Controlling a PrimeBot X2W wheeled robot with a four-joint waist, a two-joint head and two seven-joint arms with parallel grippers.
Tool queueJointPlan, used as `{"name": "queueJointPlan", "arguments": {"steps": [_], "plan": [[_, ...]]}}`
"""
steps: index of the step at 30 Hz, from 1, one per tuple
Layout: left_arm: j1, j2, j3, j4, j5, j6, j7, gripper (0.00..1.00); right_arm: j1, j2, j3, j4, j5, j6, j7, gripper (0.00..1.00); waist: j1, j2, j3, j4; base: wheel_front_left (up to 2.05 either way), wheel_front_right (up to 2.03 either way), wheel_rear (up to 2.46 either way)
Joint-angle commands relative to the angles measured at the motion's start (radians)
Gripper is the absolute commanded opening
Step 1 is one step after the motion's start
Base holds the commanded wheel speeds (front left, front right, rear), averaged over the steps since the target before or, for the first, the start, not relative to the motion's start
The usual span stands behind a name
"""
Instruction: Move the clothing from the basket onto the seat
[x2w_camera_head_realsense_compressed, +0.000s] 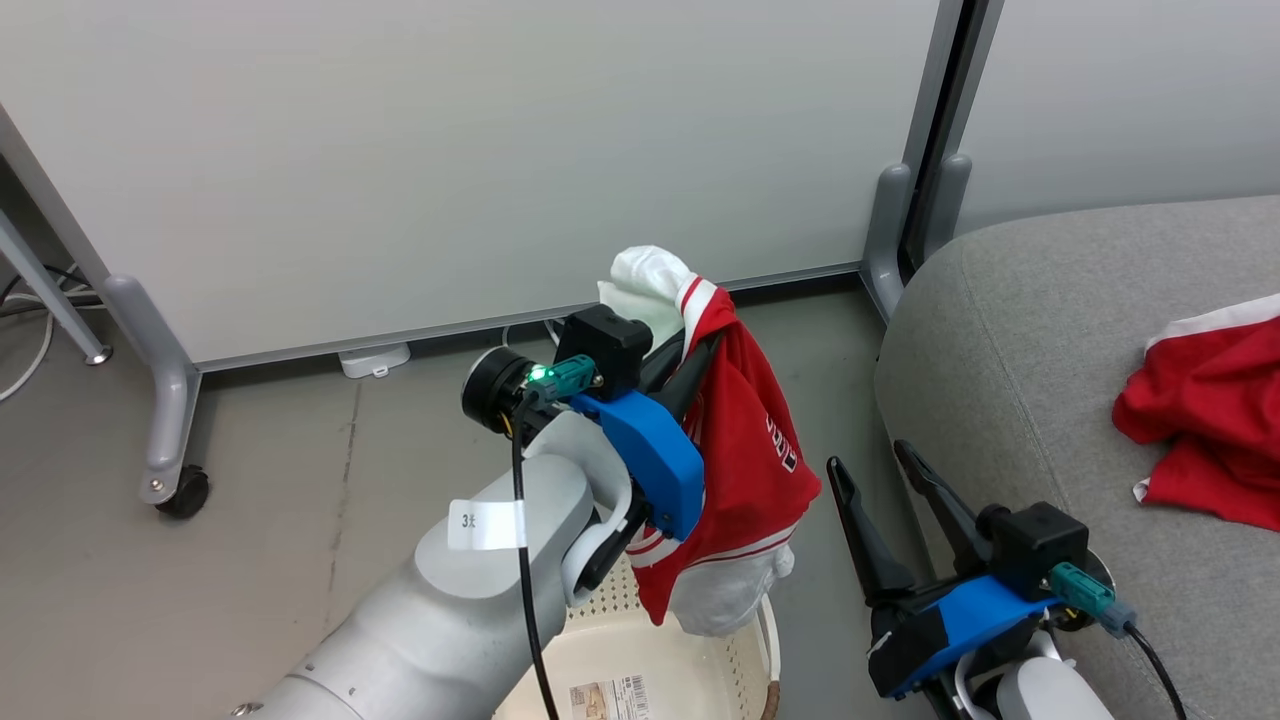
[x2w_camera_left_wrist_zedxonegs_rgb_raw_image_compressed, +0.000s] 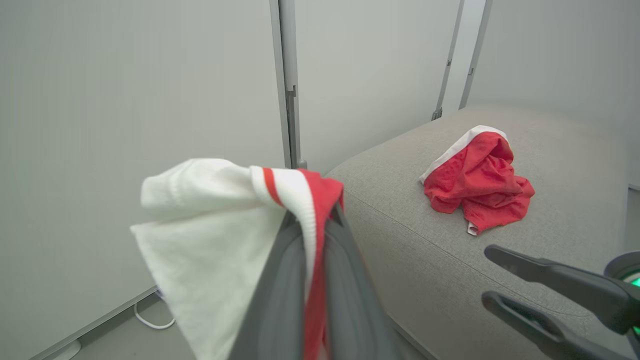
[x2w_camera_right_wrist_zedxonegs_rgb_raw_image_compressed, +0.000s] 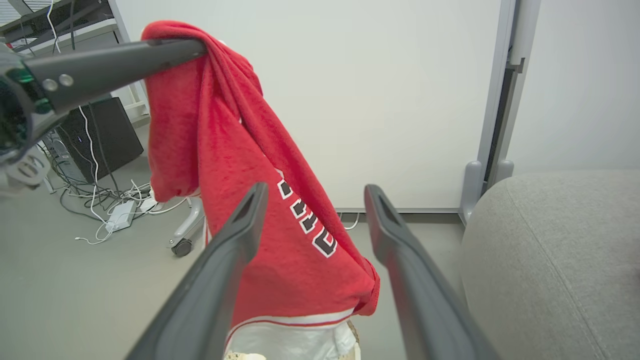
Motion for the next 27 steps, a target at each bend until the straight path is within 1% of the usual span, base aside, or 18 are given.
{"name": "queueJointPlan", "arguments": {"steps": [1, 8, 12, 16, 21, 27], "plan": [[-0.011, 0.0, -0.008, 0.003, -0.012, 0.004, -0.008, 0.0, 0.016, 0.0, 0.006, -0.003, 0.006, 0.0, 0.0, 1.0, 0.0001, -0.0001, 0.0, 0.0, 0.0, 0.0, 0.0], [-0.018, 0.0, -0.028, 0.018, -0.041, 0.007, -0.015, 0.0, 0.012, 0.0, 0.019, 0.001, 0.013, 0.0, 0.002, 1.0, 0.0001, -0.0001, 0.003, 0.0, 0.0, 0.0, 0.0], [-0.02, 0.0, -0.034, 0.025, -0.058, 0.006, -0.02, 0.0, -0.027, 0.0, 0.053, 0.013, 0.0, 0.0, 0.021, 1.0, 0.0001, -0.0001, 0.007, -0.003, 0.0, 0.0, 0.0], [-0.024, 0.0, -0.044, 0.027, -0.068, 0.009, -0.025, 0.0, -0.078, 0.0, 0.114, 0.036, 0.03, 0.0, 0.049, 1.0, 0.0001, -0.0001, 0.012, -0.004, 0.0, 0.0, 0.0], [-0.031, 0.0, -0.062, 0.016, -0.083, 0.01, -0.027, 0.0, -0.163, 0.0, 0.184, 0.106, 0.063, 0.0, 0.046, 1.0, 0.0001, -0.0001, 0.018, 0.004, 0.0, 0.0, 0.0], [-0.034, 0.0, -0.086, 0.002, -0.099, 0.01, -0.029, 0.0, -0.252, -0.001, 0.24, 0.212, 0.102, 0.0, 0.023, 1.0, 0.0001, -0.0001, 0.02, 0.018, 0.0, 0.0, 0.0]]}}
